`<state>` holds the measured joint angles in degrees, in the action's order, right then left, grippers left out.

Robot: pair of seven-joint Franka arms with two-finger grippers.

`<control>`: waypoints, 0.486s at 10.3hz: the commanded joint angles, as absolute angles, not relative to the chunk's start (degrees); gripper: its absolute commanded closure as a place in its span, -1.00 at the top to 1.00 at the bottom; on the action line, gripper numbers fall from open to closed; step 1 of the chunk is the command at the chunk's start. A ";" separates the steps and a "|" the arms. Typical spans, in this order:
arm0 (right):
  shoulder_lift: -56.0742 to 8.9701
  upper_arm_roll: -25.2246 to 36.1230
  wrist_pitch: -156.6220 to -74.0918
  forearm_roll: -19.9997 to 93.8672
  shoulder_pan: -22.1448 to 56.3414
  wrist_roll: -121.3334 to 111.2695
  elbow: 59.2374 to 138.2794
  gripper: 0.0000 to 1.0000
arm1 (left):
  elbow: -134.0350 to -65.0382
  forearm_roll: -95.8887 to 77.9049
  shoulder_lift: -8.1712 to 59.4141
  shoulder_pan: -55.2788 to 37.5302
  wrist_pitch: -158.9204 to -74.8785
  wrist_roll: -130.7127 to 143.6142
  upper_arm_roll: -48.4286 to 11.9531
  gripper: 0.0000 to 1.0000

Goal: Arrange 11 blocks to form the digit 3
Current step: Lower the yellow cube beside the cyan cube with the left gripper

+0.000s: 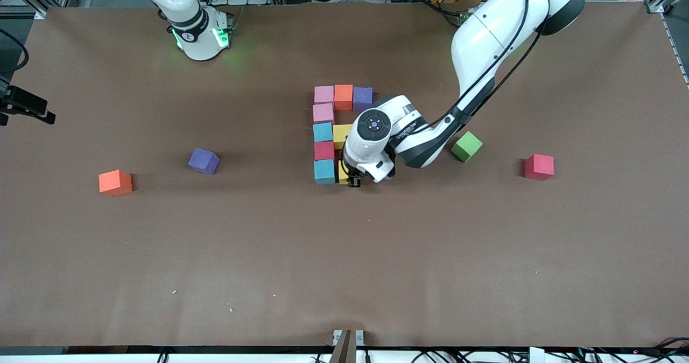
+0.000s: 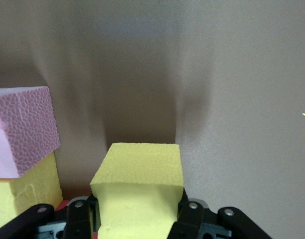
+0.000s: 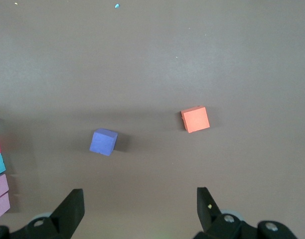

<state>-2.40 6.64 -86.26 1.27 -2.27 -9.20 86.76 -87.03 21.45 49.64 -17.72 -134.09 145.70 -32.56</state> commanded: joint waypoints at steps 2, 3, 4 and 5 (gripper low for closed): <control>-2.20 6.59 -86.13 0.70 -2.55 -9.14 86.66 1.00 | -85.78 20.04 50.36 -18.46 -134.65 146.86 -31.90 -1.00; -2.20 6.59 -86.13 0.70 -2.55 -9.14 86.66 1.00 | -85.78 20.13 50.36 -18.46 -134.74 148.00 -31.90 -1.00; -2.20 6.68 -86.22 0.70 -2.55 -9.14 86.66 1.00 | -85.78 20.13 50.36 -18.46 -135.00 148.44 -31.90 -1.00; -2.20 6.68 -86.22 0.70 -2.55 -9.14 86.66 1.00 | -85.78 20.13 50.36 -18.54 -135.00 148.53 -31.90 -1.00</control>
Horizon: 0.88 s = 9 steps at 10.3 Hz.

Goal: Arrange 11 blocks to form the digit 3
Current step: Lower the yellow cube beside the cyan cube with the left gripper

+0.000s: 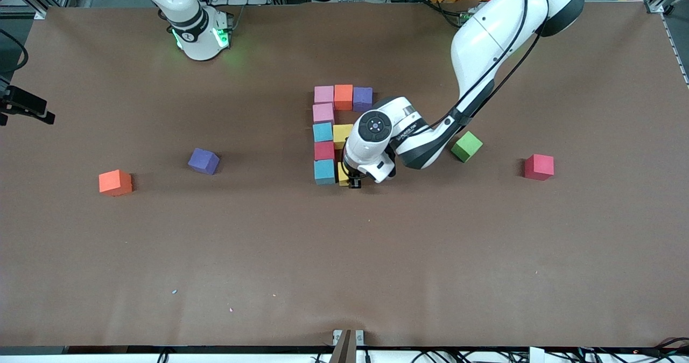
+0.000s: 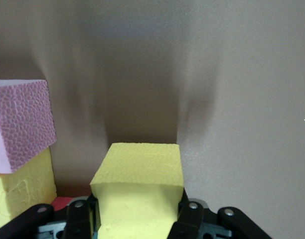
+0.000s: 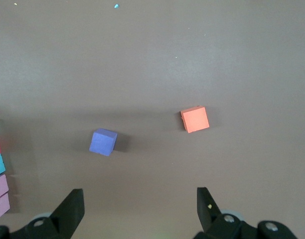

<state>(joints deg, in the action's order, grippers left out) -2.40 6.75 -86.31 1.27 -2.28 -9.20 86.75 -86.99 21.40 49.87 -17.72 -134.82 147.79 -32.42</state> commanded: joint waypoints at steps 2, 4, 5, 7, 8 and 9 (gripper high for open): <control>-2.20 6.68 -86.22 0.70 -2.55 -9.14 86.75 1.00 | -85.78 20.13 50.36 -18.63 -135.00 149.06 -31.90 -1.00; -2.20 6.68 -86.31 0.70 -2.55 -9.14 86.75 1.00 | -85.78 20.13 50.54 -18.81 -135.00 149.06 -31.90 -1.00; -2.20 6.68 -86.31 0.70 -2.55 -9.14 86.75 1.00 | -85.78 20.13 50.71 -18.90 -135.09 149.06 -31.90 -1.00; -2.20 6.68 -86.31 0.70 -2.55 -9.14 86.75 1.00 | -85.78 20.21 50.89 -19.34 -135.09 149.06 -31.82 -1.00; -2.20 6.68 -86.31 0.70 -2.55 -9.14 86.75 1.00 | -85.78 20.21 50.89 -19.34 -135.17 149.06 -31.64 -1.00; -2.20 6.68 -86.31 0.70 -2.55 -9.14 86.75 1.00 | -85.78 20.21 50.89 -19.34 -135.52 149.06 -31.64 -1.00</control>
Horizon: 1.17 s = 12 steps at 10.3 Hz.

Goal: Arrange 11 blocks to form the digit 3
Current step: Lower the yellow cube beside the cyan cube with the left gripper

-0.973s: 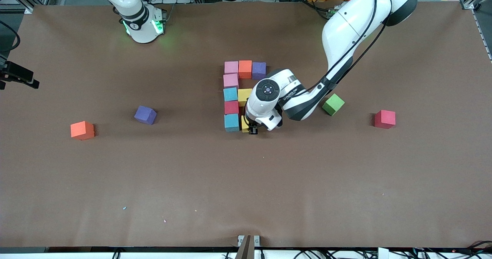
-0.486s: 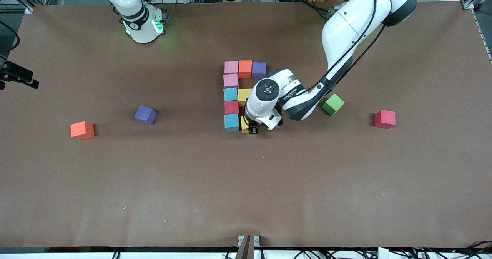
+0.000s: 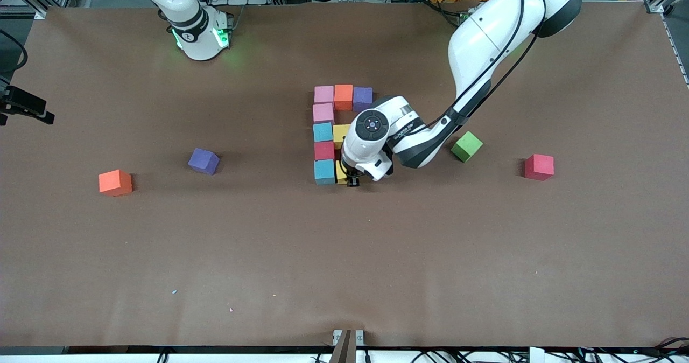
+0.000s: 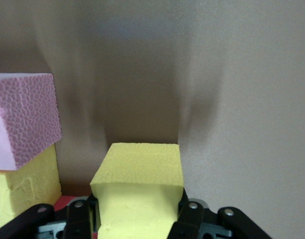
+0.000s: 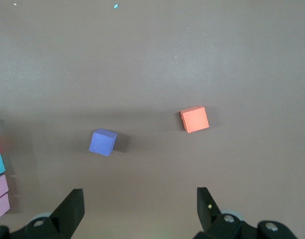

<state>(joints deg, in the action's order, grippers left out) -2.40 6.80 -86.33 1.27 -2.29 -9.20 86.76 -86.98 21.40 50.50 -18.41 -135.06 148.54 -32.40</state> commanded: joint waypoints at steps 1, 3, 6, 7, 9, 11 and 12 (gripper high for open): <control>-2.20 6.68 -86.40 0.70 -2.55 -9.14 86.75 1.00 | -85.78 20.21 50.89 -19.34 -135.79 149.06 -31.64 -1.00; -2.29 6.68 -86.40 0.62 -2.46 -9.14 86.75 1.00 | -85.78 20.30 51.06 -19.42 -136.66 149.06 -31.55 -1.00; -2.29 6.68 -86.48 0.70 -2.37 -9.14 86.75 1.00 | -85.78 20.30 51.24 -19.86 -136.67 148.98 -31.55 -1.00; -2.29 6.68 -86.48 0.70 -2.46 -9.14 86.75 1.00 | -85.78 20.30 51.24 -19.78 -136.67 148.80 -31.64 -0.94; -2.29 6.68 -86.57 0.70 -2.37 -9.14 86.75 1.00 | -85.87 20.91 51.33 -19.69 -136.67 148.19 -31.55 0.38; -2.29 6.68 -86.57 0.70 -2.29 -9.14 86.75 1.00 | -85.87 21.09 51.33 -19.78 -136.67 146.52 -31.20 1.00; -2.29 6.68 -86.57 0.70 -2.29 -9.14 86.75 1.00 | -85.87 21.09 50.98 -19.78 -136.67 146.60 -31.20 1.00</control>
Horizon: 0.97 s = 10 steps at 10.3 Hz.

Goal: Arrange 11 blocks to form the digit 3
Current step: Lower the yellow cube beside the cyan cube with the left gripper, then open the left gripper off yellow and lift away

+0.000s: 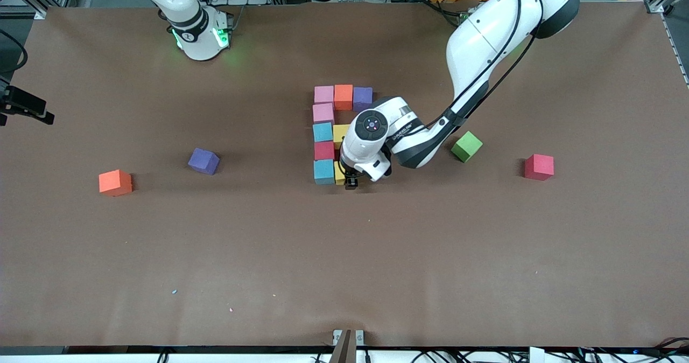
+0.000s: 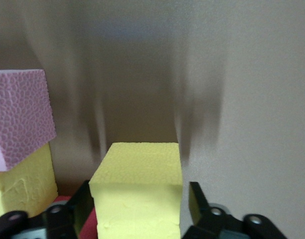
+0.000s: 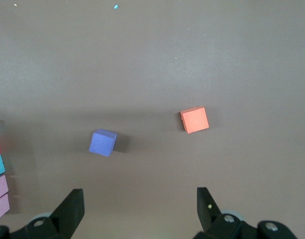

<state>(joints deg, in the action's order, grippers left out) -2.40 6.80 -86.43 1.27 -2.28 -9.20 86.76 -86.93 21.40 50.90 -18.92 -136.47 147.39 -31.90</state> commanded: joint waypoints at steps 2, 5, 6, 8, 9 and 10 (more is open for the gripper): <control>-2.29 6.68 -86.57 0.70 -2.29 -9.14 86.84 1.00 | -85.96 21.27 49.32 -19.60 -136.67 146.86 -31.29 1.00; -2.29 6.68 -86.57 0.62 -2.20 -9.14 86.84 1.00 | -87.71 21.27 43.18 -18.64 -132.73 146.60 -31.64 1.00; -2.29 6.68 -86.57 0.70 -2.20 -9.14 86.84 1.00 | -88.85 21.36 40.46 -18.20 -131.06 145.47 -31.64 1.00; -2.29 6.68 -86.57 0.70 -2.20 -9.14 86.84 1.00 | -95.06 21.27 33.09 -16.19 -128.59 137.42 -31.64 1.00; -2.29 6.68 -86.57 0.70 -2.20 -9.14 86.84 1.00 | -98.14 21.27 29.57 -14.17 -128.41 133.89 -31.64 1.00; -2.29 6.68 -86.66 0.70 -2.20 -9.14 86.84 1.00 | -102.52 21.27 26.05 -11.80 -128.41 129.33 -31.73 1.00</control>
